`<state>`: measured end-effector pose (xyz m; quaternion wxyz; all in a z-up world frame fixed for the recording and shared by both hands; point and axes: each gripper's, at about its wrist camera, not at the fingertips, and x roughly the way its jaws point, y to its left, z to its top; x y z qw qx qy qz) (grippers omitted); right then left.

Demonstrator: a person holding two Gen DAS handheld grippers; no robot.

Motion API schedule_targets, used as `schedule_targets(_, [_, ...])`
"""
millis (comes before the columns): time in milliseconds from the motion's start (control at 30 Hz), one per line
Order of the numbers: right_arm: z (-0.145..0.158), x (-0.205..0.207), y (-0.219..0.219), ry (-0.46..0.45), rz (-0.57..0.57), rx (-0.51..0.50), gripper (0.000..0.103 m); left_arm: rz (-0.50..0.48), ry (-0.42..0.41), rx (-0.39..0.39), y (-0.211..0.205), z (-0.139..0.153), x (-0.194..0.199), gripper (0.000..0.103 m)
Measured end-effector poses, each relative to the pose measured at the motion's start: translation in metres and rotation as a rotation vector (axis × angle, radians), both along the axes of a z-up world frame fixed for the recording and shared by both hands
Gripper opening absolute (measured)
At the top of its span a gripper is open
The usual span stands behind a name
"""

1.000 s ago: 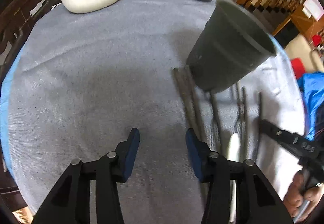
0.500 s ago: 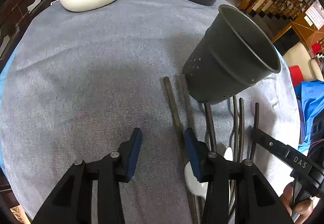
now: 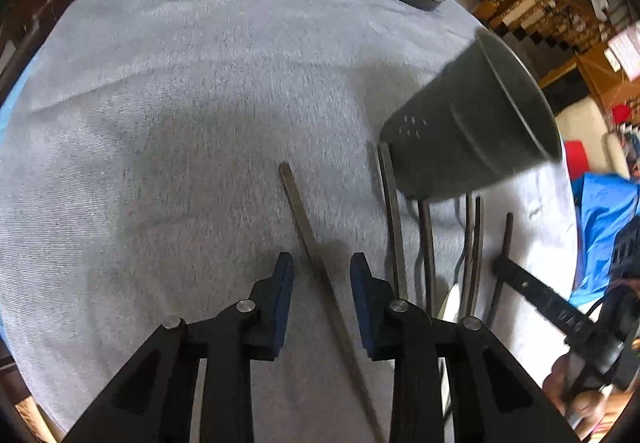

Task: Organize utensils
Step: 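Lift the held chopsticks with both tools and carry them over the grey cup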

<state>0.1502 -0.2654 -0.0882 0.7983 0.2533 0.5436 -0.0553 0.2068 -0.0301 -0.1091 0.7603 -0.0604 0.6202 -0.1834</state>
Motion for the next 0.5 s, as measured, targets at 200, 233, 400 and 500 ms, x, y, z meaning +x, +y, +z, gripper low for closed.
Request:
schedule_targets(200, [0.002, 0.007, 0.017, -0.029, 0.028, -0.127, 0.008, 0.039, 0.023, -0.028, 0.013, -0.004, 0.019, 0.008])
schedule_targets(233, [0.003, 0.005, 0.019, -0.034, 0.029, -0.130, 0.008, 0.041, 0.021, -0.028, 0.016, -0.003, 0.020, 0.008])
schedule_targets(400, [0.019, -0.013, 0.014, -0.129, 0.027, -0.065, 0.007, 0.042, -0.047, -0.053, 0.026, 0.025, 0.002, 0.006])
schedule_targets(500, [0.041, -0.028, 0.011, -0.206, 0.026, -0.035, 0.008, 0.036, -0.107, -0.077, 0.030, 0.048, -0.020, 0.006])
